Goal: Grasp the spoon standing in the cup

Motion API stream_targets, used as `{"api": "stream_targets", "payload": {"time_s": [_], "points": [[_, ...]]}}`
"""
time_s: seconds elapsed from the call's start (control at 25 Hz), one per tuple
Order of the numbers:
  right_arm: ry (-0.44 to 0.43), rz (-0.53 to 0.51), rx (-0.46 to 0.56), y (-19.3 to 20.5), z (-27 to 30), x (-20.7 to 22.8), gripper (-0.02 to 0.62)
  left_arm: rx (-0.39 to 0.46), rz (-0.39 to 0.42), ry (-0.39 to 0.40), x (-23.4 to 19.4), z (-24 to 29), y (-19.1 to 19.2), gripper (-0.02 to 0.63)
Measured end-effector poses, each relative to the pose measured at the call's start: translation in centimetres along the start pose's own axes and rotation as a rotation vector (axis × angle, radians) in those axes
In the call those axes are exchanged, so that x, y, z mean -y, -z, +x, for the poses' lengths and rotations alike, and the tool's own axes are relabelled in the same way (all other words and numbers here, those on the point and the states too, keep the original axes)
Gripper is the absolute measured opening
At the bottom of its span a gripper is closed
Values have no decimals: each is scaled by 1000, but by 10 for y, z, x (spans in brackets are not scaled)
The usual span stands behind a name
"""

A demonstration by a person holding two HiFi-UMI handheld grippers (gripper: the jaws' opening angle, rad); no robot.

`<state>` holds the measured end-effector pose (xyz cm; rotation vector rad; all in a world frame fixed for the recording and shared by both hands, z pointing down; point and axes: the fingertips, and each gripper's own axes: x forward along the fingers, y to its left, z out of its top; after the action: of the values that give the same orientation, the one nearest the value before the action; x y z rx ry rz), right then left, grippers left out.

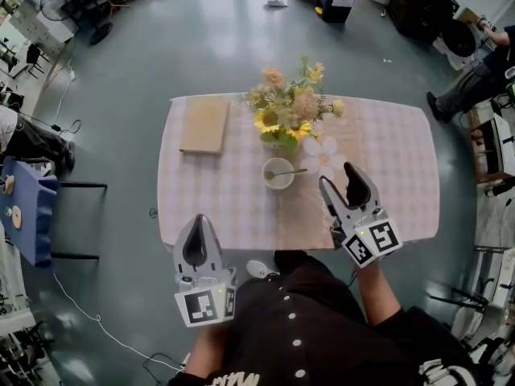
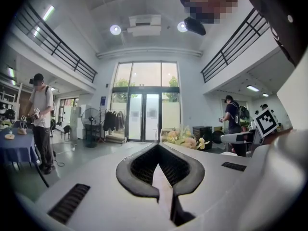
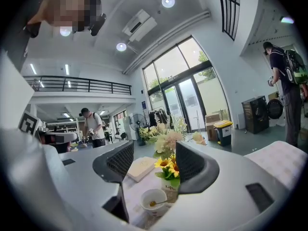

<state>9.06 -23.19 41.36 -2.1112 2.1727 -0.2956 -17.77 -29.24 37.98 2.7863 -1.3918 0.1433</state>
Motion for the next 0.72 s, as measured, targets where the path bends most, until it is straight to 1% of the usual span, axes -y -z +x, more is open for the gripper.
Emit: {"api": "stream_targets", "payload": {"time_s": [0.36,0.6,0.72], "points": [[-18,68,-107,60,37,21,255,-63,33,1,12,18,13,18],[-12,117,-181,104,60,36,255,-127,24,2,16,30,32,17],[-8,161,-218,127,67,41,256,-134,26,7,20,34,35,17]]}}
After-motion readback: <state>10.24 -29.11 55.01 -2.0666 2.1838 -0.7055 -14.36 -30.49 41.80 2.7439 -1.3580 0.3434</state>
